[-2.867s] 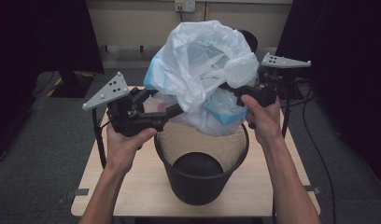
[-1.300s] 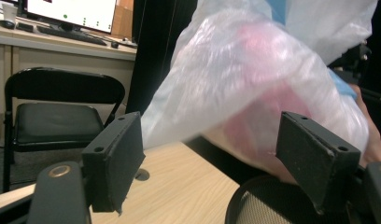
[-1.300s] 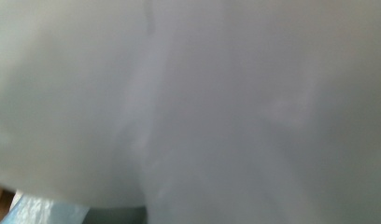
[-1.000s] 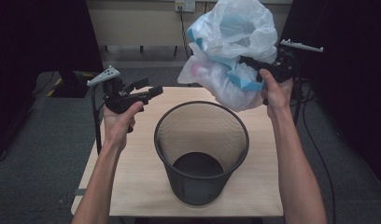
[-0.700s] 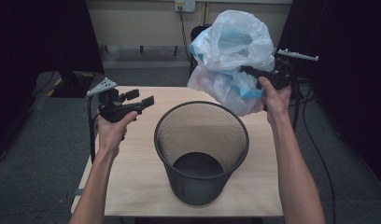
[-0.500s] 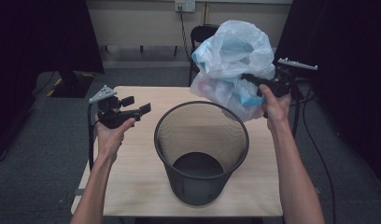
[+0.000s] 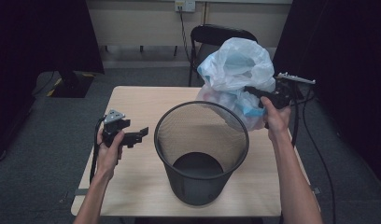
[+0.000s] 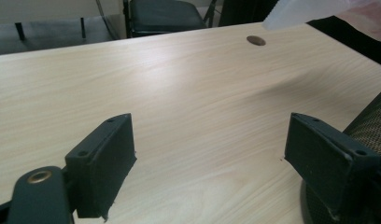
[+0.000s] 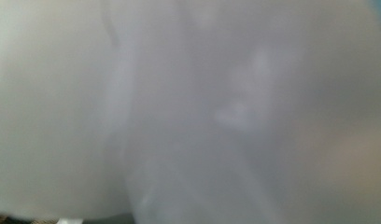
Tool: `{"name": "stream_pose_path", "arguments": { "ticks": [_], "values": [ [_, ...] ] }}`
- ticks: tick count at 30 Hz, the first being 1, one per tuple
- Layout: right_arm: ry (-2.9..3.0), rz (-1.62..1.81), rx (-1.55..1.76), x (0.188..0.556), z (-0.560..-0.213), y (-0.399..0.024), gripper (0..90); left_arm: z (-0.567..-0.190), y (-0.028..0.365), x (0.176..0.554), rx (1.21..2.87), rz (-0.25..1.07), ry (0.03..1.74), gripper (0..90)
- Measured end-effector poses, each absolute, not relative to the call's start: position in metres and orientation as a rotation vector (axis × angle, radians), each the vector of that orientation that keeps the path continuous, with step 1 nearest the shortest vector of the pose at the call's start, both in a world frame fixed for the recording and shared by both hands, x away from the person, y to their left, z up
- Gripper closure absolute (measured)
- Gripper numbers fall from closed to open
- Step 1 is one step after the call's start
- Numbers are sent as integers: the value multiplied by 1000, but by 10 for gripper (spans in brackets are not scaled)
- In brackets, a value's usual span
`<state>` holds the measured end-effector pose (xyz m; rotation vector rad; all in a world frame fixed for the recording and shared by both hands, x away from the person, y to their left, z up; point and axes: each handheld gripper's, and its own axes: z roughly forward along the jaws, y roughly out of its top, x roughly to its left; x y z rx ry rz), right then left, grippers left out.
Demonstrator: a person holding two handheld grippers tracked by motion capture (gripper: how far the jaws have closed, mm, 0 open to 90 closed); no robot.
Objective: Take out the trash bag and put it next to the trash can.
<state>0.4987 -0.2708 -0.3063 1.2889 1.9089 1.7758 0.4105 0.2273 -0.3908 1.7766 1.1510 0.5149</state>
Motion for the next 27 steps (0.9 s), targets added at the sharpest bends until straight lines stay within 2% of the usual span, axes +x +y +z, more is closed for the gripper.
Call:
{"name": "stream_pose_path", "arguments": {
  "ticks": [11, 17, 19, 21, 27],
  "values": [
    [1922, 1705, 1354, 499, -340, -274, 882, -429, 220, 395, 1926, 472, 1179, 158],
    [1938, 1652, 1389, 498, -359, -281, 880, -454, 211, 381, 2030, 504, 1147, 158],
    [1946, 1633, 1409, 497, -368, -284, 879, -462, 206, 374, 2110, 562, 1112, 159],
    [1943, 1624, 1420, 497, -372, -287, 879, -472, 203, 366, 2135, 515, 1133, 162],
    [1935, 1604, 1434, 497, -378, -292, 877, -488, 204, 356, 2151, 503, 1177, 159]
  ]
}}
